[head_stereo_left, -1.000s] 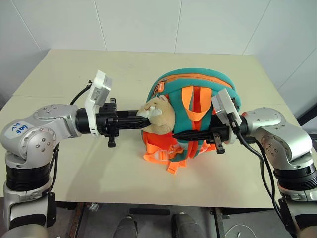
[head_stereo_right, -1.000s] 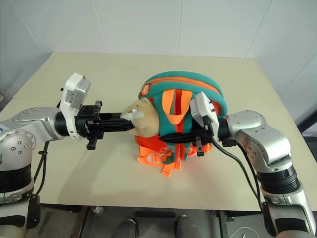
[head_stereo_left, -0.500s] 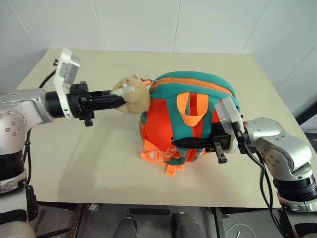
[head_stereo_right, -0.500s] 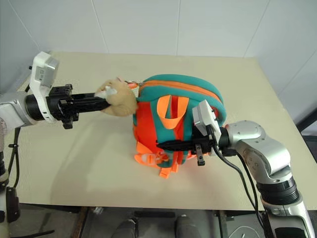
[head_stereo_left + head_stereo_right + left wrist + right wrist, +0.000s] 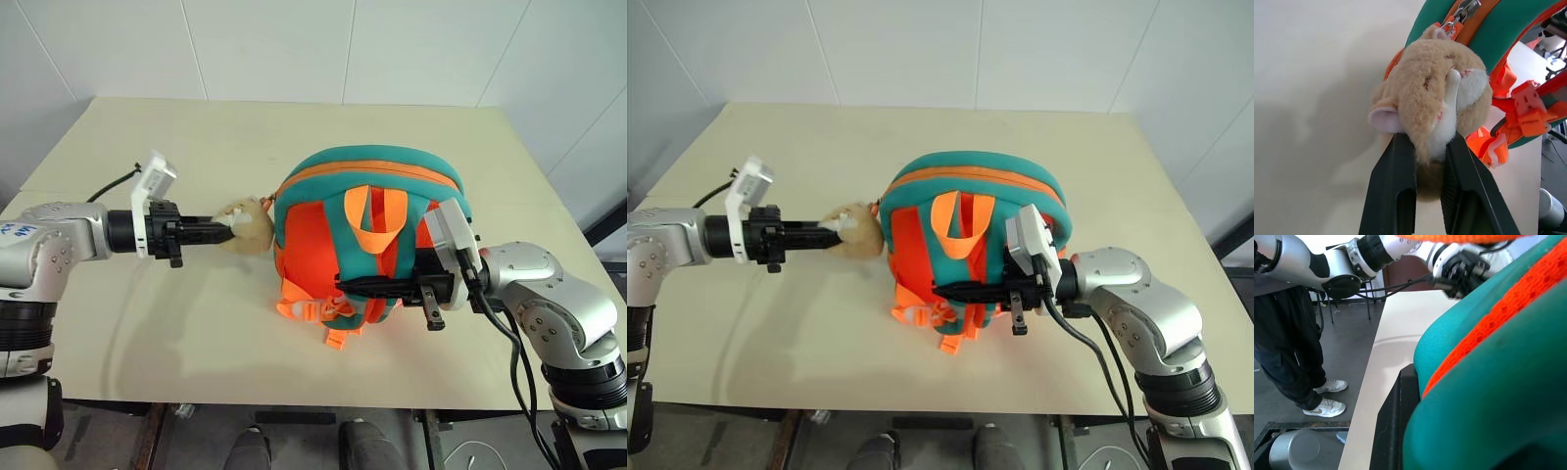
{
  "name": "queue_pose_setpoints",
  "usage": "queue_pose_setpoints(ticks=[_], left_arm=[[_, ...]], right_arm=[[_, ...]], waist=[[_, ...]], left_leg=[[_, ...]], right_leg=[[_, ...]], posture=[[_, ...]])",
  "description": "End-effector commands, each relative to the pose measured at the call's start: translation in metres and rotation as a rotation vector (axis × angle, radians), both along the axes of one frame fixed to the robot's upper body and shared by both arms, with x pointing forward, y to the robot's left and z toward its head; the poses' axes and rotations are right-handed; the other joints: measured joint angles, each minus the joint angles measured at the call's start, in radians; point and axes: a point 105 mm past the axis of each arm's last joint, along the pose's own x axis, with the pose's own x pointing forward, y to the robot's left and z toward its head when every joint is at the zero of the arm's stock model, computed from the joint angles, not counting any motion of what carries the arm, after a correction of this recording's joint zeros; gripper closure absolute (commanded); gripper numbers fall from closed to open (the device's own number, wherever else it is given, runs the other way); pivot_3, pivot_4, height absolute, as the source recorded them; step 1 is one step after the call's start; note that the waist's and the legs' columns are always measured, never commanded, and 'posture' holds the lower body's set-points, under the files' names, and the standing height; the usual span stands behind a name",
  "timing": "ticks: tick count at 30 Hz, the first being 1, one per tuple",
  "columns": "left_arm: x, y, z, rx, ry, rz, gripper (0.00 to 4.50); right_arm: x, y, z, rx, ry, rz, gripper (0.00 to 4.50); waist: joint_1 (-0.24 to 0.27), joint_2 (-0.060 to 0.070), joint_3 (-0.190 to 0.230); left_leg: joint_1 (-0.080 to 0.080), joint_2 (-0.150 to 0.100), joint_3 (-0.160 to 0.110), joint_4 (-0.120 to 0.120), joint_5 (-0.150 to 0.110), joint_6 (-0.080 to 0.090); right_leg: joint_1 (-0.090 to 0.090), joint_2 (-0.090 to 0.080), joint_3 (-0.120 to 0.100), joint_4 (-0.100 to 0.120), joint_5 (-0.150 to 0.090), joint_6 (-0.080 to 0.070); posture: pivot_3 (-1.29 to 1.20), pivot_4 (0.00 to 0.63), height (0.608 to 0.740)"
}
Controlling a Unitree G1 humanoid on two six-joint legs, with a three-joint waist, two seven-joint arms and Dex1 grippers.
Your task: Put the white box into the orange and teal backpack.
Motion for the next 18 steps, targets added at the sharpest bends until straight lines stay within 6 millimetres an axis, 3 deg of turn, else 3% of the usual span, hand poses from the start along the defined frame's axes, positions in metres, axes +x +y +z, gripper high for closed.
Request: queue_pose_setpoints(ticks=[1, 5, 9, 15, 16, 18], left_arm=[[0.005, 0.003, -0.02, 0.08, 0.049, 0.033, 4.2], [0.006, -0.006, -0.054, 0.186, 0.136, -0.004, 4.2], [0.008, -0.01, -0.069, 0.24, 0.155, -0.026, 4.2], [0.015, -0.014, -0.04, 0.1, 0.077, -0.014, 4.21], [0.016, -0.013, -0.033, 0.081, 0.039, -0.013, 4.21], [0.018, -0.01, -0.025, 0.066, -0.021, -0.002, 3.48]], right_arm=[[-0.01, 0.002, 0.008, 0.019, -0.039, 0.023, 4.5], [-0.009, 0.004, 0.006, 0.014, -0.025, 0.017, 4.5], [-0.007, 0.005, 0.006, 0.009, -0.02, 0.005, 4.5], [0.0, 0.0, 0.006, -0.018, 0.008, -0.06, 4.5], [-0.001, -0.001, 0.005, -0.034, 0.014, -0.06, 4.19], [-0.002, -0.004, 0.004, -0.063, 0.017, -0.056, 3.59]], waist=[[0.0, 0.0, 0.0], [0.001, 0.0, 0.0], [0.002, 0.0, 0.0], [0.006, 0.0, 0.0], [0.007, 0.0, 0.0], [0.01, 0.0, 0.0]], left_leg=[[0.0, 0.0, 0.0, 0.0, 0.0, 0.0], [0.0, 0.0, 0.0, 0.0, 0.0, 0.0], [0.0, 0.0, 0.0, 0.001, 0.0, 0.0], [0.0, 0.0, 0.0, 0.001, 0.0, 0.0], [0.0, 0.0, 0.0, 0.002, 0.0, 0.0], [0.0, 0.0, 0.0, 0.002, 0.0, 0.0]], right_leg=[[0.0, 0.0, 0.0, 0.0, 0.0, 0.0], [0.0, 0.0, 0.0, 0.0, 0.0, 0.0], [0.0, 0.0, 0.0, 0.0, 0.0, 0.0], [0.0, 0.0, 0.0, 0.001, 0.0, 0.0], [0.0, 0.0, 0.0, 0.001, 0.0, 0.0], [0.0, 0.0, 0.0, 0.001, 0.0, 0.0]], posture=[[0.0, 0.15, 0.74], [0.0, 0.15, 0.74], [0.0, 0.15, 0.74], [0.0, 0.15, 0.74], [0.0, 0.15, 0.74], [0.0, 0.15, 0.74]])
